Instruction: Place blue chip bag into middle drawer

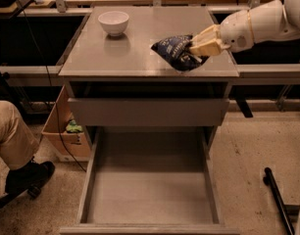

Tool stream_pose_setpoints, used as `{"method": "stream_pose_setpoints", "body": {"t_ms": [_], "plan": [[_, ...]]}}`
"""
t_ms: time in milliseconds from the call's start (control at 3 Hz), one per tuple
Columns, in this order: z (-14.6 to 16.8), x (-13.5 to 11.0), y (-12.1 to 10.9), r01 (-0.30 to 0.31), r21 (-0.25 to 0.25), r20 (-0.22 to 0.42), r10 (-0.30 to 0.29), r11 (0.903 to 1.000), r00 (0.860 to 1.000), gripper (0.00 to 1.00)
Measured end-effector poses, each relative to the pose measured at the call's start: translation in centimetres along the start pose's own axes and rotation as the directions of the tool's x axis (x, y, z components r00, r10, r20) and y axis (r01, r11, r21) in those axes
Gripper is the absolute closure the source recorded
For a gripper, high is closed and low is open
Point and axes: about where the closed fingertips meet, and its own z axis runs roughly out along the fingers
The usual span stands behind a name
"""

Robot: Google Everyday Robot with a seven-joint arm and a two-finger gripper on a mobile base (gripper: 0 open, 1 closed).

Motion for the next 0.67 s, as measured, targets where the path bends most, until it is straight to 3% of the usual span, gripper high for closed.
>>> {"method": "stream_pose_setpoints", "body": {"t_ms": [333, 667], "plan": [[-0.9, 1.7, 4.6, -0.033, -0.063, 0.010, 0.034, 0.9975, 0.999, 1.00], [-1.6, 5.1, 9.8, -0.078, -0.131, -0.010, 0.077, 0.9883, 0.997, 1.00]]}}
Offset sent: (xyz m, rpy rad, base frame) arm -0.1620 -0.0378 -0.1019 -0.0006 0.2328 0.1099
